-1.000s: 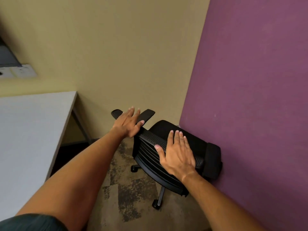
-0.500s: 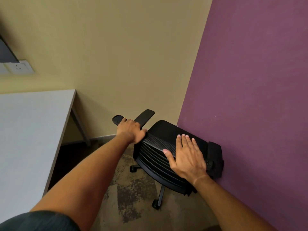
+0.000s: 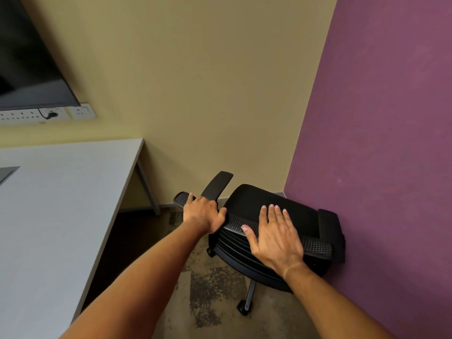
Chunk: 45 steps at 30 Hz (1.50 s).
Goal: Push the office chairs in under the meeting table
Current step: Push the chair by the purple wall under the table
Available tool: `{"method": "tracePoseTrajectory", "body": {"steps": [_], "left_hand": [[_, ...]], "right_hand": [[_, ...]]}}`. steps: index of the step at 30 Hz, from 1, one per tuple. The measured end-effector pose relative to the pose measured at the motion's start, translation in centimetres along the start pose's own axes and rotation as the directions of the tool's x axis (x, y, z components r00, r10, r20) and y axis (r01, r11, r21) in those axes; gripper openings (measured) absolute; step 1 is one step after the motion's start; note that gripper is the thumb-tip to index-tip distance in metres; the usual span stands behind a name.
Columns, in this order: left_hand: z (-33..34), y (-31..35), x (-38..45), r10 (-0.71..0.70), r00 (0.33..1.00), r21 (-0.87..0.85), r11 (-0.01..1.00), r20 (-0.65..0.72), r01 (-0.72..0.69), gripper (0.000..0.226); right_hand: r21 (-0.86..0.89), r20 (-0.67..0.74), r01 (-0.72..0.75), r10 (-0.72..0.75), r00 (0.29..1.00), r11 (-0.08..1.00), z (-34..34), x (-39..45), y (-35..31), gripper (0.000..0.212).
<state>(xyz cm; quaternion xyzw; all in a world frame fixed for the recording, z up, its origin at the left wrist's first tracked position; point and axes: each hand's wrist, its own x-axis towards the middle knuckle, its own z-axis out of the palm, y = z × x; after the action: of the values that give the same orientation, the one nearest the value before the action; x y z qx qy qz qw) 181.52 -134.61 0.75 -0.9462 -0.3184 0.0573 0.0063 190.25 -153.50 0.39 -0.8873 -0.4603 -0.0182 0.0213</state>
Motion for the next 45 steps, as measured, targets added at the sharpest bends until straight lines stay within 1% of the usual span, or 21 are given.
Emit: {"method": "tracePoseTrajectory", "body": {"steps": [3, 5, 10, 13, 18, 22, 28, 34, 37, 39, 42, 45], "left_hand": [[0.4, 0.0, -0.8, -0.013, 1.0, 0.006, 1.0, -0.01, 0.013, 0.067], [0.3, 0.3, -1.3, -0.028, 0.999, 0.008, 1.0, -0.016, 0.028, 0.067], [-0.4, 0.8, -2.6, -0.114, 0.993, 0.006, 0.993, -0.017, 0.114, 0.065], [-0.7, 0.9, -3.7, -0.157, 0.988, 0.019, 0.987, 0.0, 0.157, 0.064], [-0.8, 0.7, -5.7, -0.261, 0.965, -0.01, 0.965, 0.004, 0.261, 0.063], [-0.8, 0.3, -7.5, -0.344, 0.939, -0.025, 0.939, -0.015, 0.343, 0.065], [-0.4, 0.3, -9.4, -0.474, 0.88, -0.056, 0.88, -0.028, 0.472, 0.072], [0.1, -0.5, -10.8, -0.599, 0.8, -0.052, 0.799, 0.001, 0.599, 0.075], [0.3, -1.4, -10.9, -0.668, 0.743, -0.046, 0.742, 0.033, 0.669, 0.078], [0.7, -2.6, -10.8, -0.705, 0.706, -0.075, 0.702, 0.07, 0.708, 0.084], [1.1, -4.2, -10.6, -0.707, 0.7, -0.128, 0.688, 0.104, 0.714, 0.087], [1.2, -5.4, -10.1, -0.712, 0.696, -0.15, 0.681, 0.095, 0.717, 0.089]], "right_hand": [[0.006, 0.02, 0.037, -0.038, 0.999, 0.999, -0.2, -0.1, 0.4, 0.1], [0.006, 0.029, 0.062, -0.062, 0.998, 0.998, -0.2, 0.1, 0.8, 0.103], [-0.005, -0.008, 0.156, -0.156, 0.988, 0.988, 0.2, 1.3, 1.8, 0.108], [-0.007, 0.002, 0.222, -0.222, 0.975, 0.975, 0.1, 1.7, 2.0, 0.106], [-0.031, -0.029, 0.326, -0.327, 0.945, 0.945, -0.1, 2.7, 1.9, 0.109], [-0.034, -0.08, 0.41, -0.411, 0.908, 0.912, 0.0, 3.8, 1.4, 0.108], [-0.031, -0.088, 0.527, -0.528, 0.845, 0.849, 0.0, 6.3, 0.8, 0.102], [-0.054, -0.083, 0.645, -0.647, 0.758, 0.763, 0.0, 9.3, -1.2, 0.097], [-0.058, -0.106, 0.673, -0.675, 0.731, 0.738, 0.0, 10.6, -2.7, 0.094], [-0.048, -0.114, 0.694, -0.694, 0.71, 0.718, -0.1, 11.4, -3.7, 0.093], [-0.041, -0.132, 0.733, -0.731, 0.669, 0.678, -0.1, 12.9, -5.2, 0.091], [-0.035, -0.126, 0.774, -0.771, 0.624, 0.632, 0.0, 14.9, -6.4, 0.091]]}}
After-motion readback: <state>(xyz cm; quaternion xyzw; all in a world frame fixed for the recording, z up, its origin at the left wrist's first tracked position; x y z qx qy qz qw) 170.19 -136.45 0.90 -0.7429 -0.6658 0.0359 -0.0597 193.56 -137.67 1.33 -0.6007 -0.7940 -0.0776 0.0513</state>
